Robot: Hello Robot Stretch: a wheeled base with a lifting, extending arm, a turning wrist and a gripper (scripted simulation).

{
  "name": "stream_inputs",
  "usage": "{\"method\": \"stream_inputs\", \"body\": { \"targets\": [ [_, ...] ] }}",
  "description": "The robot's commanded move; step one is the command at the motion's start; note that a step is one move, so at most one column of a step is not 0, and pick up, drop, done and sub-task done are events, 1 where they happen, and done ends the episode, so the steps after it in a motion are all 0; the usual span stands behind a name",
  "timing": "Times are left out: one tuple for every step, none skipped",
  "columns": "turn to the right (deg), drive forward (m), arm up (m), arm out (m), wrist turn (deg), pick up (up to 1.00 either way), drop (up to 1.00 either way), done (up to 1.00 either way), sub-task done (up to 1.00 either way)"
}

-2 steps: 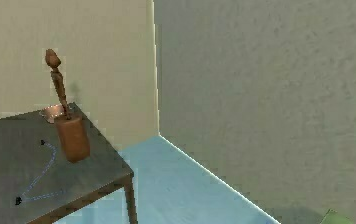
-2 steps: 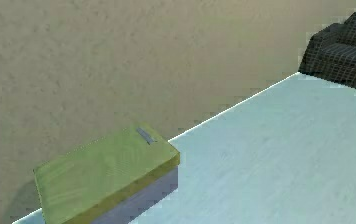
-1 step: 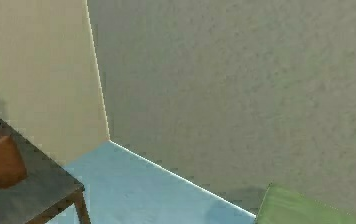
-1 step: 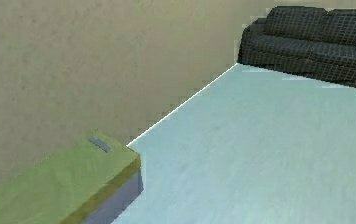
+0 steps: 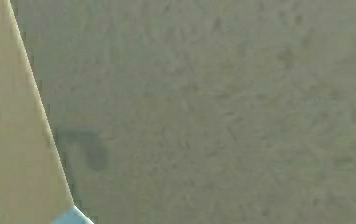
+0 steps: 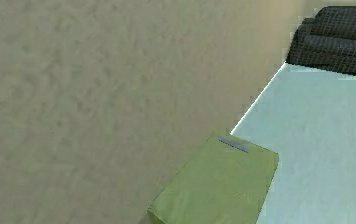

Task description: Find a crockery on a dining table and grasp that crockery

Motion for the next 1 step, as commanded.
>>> {"method": "stream_inputs", "body": {
  "targets": [
    [24.0,0.00,0.00,0.00,0.0,0.00,0.00,0.00,0.00]
  ]
}}
